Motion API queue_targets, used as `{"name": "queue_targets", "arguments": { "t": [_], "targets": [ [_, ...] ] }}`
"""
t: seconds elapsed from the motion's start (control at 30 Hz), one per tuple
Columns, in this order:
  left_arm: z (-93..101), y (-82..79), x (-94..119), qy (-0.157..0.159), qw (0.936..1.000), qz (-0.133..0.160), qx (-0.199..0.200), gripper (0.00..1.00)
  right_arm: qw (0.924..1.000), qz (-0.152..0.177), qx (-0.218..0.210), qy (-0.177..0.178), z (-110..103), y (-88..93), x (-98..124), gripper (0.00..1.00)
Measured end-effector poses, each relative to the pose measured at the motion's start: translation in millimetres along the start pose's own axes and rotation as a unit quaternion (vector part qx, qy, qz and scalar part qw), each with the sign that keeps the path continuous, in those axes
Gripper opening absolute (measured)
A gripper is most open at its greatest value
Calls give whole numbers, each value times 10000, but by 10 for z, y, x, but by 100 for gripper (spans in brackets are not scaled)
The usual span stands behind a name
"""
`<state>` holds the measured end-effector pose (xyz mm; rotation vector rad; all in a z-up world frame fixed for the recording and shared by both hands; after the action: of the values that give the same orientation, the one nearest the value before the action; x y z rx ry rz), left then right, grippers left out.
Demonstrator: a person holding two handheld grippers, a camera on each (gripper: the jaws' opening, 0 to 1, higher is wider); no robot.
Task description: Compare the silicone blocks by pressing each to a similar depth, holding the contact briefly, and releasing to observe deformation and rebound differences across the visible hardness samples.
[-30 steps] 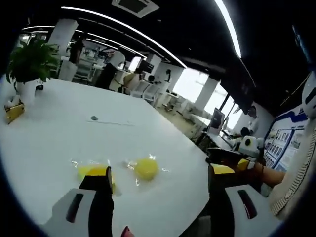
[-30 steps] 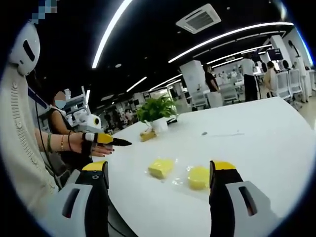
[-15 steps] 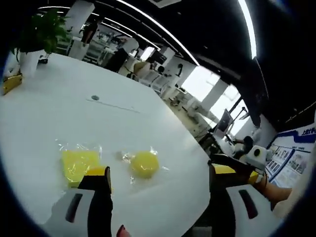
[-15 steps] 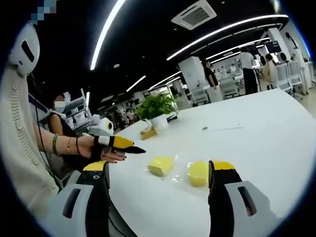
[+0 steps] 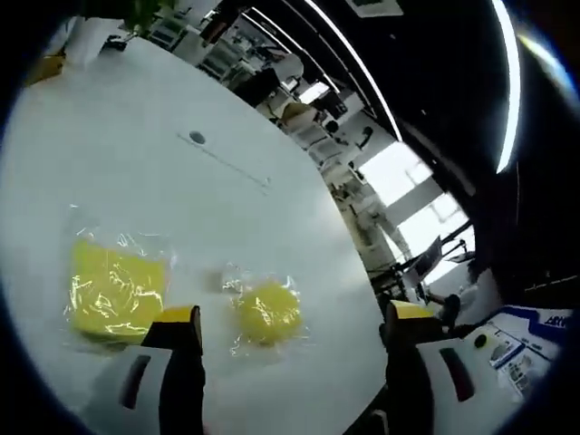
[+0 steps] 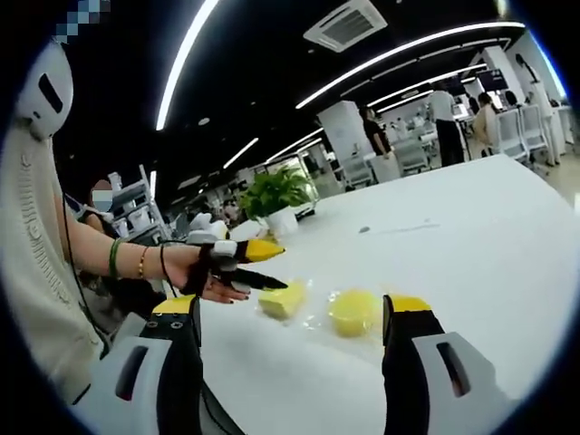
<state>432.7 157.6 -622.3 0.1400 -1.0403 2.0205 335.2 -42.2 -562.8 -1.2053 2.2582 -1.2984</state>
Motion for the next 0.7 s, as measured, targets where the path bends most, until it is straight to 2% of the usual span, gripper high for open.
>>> {"name": "queue_targets", "arguments": {
  "t": [0.17, 0.27, 0.43, 0.7],
  "targets": [
    [-92, 5, -209, -129, 9997, -113, 199, 82, 9999, -20, -98, 57, 53, 39, -5, 76],
    [-144, 13, -315, -179, 9985, -154, 490, 81, 9999, -43, -137, 89, 84, 59, -8, 76],
    [-240, -11, -498, -167, 9905, 11, 1362, 80, 9996, -48, -220, 172, 162, 75, -9, 76],
    [-380, 14, -696, -292, 9824, -11, 1844, 78, 9990, -4, -344, 273, 264, 84, -4, 76]
  ]
}}
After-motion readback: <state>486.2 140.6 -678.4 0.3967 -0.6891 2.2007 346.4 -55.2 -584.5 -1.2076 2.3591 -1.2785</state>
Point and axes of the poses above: the point that each gripper's makers call its tool centre point, and the gripper's own axes: x roughly backward along the fingers, z roughly to its right, y roughly out of its underside, the point moved 4 cm from there along x, roughly backward along the fingers, and after that the axes turned 10 degrees about -x, right-handed, at the moved point
